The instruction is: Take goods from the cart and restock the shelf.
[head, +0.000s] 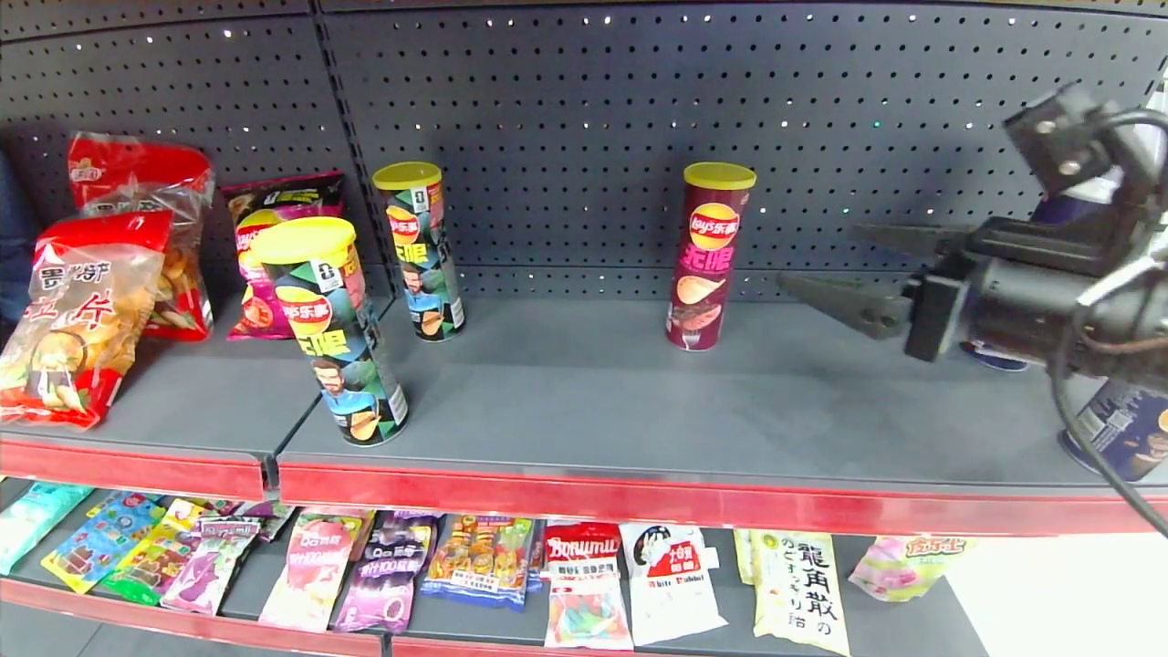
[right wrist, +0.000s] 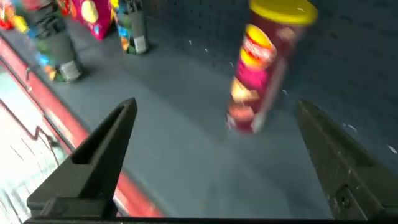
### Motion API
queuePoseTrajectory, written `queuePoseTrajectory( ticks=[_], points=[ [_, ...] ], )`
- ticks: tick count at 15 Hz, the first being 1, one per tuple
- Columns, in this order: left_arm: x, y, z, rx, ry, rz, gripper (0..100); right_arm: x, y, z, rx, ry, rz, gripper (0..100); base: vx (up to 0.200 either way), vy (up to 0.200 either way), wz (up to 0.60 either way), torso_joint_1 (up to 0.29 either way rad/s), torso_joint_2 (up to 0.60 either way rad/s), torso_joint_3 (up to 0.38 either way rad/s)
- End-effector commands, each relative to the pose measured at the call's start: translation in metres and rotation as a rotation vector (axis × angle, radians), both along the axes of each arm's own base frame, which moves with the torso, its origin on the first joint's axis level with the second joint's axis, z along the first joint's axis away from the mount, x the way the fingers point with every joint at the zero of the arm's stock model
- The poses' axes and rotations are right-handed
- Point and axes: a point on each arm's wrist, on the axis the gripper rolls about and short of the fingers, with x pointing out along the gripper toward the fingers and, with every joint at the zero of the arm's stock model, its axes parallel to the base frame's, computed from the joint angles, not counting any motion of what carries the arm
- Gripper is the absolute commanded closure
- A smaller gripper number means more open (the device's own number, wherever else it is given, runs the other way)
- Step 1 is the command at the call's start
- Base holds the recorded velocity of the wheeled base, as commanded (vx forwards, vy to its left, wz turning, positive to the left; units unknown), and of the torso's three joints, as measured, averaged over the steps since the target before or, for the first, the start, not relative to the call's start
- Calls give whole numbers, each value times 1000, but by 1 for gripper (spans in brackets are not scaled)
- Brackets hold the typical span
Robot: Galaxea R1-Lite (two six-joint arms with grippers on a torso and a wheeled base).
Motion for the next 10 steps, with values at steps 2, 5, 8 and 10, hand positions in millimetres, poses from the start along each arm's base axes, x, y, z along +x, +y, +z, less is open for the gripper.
queuePoseTrajectory(
  ticks=[2, 5, 8, 10],
  points=[
    [1, 0, 2, 0, 2, 26, 100, 70, 30, -39, -8, 56, -14, 0, 0, 0, 0, 0, 0, 0],
    [2, 0, 0, 0, 8, 18, 100, 94, 28, -49, -18, 67, -102, 0, 0, 0, 0, 0, 0, 0],
    [2, 0, 0, -1, 6, 17, 100, 113, 27, -49, -16, 55, -172, 0, 0, 0, 0, 0, 0, 0],
    [2, 0, -1, -1, 11, 17, 100, 127, 28, -50, -14, 47, -190, 0, 0, 0, 0, 0, 0, 0]
  ],
)
